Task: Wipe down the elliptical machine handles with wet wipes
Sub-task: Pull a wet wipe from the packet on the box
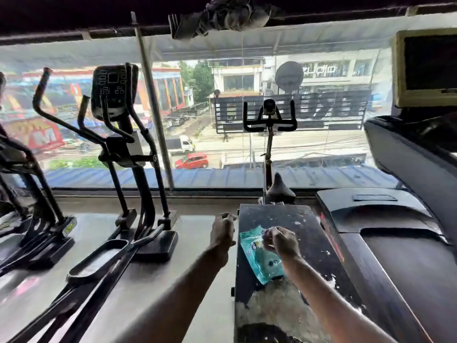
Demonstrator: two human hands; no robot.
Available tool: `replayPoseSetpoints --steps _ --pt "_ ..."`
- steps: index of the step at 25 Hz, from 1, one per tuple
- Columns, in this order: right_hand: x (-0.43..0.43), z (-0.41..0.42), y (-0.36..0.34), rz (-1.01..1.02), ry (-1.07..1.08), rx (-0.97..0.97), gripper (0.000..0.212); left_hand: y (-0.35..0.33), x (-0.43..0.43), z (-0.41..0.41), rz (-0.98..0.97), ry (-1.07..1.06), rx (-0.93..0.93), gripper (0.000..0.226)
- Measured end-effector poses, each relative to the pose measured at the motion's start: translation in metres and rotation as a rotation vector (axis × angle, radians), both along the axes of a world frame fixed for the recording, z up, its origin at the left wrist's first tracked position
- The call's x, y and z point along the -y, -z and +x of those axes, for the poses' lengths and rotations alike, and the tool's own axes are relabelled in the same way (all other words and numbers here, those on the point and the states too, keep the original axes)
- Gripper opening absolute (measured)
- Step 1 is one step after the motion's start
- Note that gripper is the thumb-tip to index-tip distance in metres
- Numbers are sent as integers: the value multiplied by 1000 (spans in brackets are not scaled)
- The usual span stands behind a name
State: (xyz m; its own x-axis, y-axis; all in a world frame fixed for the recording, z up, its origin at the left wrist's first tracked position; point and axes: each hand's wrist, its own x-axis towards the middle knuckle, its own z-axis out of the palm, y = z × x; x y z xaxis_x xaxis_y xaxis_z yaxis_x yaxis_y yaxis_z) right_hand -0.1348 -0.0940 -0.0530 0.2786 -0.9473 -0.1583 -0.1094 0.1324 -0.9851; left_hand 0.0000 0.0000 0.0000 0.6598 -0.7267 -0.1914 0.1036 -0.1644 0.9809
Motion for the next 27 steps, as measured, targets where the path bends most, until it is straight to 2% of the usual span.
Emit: replayPoseSetpoints --steps 3,6,8,10,12,14,18,20,24,27 --pt "18 7 32 -28 8 -215 34 30 23 6 139 59 123 13" --pt "20 12 54 -181 -11 -377 21 64 36 10 243 194 256 40" --pt "17 14 58 -291 -28 -454 4 75 42 9 282 277 321 45" --pt "19 16 72 -383 -17 -534 16 86 48 8 323 368 386 41" --pt "22 19 80 -414 -4 -587 34 97 55 12 341 426 475 47" --pt "26 21 85 -402 16 -576 38 107 59 16 341 450 508 57" --pt "31 25 87 -438 80 -562 21 119 64 22 326 470 504 64" --pt "34 26 89 -426 101 -549 19 119 66 24 313 476 525 63" --pt "38 26 75 -327 157 -397 8 113 71 24 241 474 497 61" --pt "42 26 65 -272 224 -217 9 107 73 25 151 402 455 61"
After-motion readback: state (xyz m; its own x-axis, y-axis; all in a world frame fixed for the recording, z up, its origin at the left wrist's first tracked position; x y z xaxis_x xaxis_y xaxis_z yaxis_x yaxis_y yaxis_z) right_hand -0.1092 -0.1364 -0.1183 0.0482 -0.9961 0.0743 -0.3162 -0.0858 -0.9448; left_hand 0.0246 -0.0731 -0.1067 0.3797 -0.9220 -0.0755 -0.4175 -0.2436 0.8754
